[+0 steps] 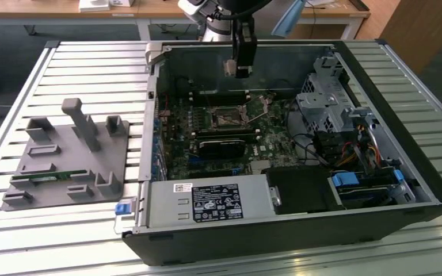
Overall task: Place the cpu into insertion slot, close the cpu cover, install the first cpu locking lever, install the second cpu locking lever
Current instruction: 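Place the cpu into insertion slot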
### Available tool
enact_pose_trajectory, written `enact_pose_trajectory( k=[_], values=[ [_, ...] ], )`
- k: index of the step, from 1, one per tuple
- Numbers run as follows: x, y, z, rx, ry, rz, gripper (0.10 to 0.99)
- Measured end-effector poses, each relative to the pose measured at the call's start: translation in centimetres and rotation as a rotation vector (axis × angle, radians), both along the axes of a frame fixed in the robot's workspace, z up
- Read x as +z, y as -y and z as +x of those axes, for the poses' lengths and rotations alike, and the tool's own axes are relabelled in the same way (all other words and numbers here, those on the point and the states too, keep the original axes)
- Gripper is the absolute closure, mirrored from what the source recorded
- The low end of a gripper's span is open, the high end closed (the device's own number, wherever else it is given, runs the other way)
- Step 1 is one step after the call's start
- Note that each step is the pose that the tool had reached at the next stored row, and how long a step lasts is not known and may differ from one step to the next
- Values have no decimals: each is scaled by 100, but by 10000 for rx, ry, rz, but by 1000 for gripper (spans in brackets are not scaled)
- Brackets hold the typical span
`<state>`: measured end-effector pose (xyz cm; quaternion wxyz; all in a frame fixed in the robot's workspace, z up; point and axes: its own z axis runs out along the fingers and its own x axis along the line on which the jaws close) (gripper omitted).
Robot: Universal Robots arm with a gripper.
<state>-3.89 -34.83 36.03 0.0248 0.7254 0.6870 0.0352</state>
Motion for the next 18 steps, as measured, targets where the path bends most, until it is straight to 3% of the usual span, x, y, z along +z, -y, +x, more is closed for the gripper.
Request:
enact_pose_trajectory(
  k=[18],
  values=[
    [-9, 0, -4, -1702, 0, 0, 549]
  ],
)
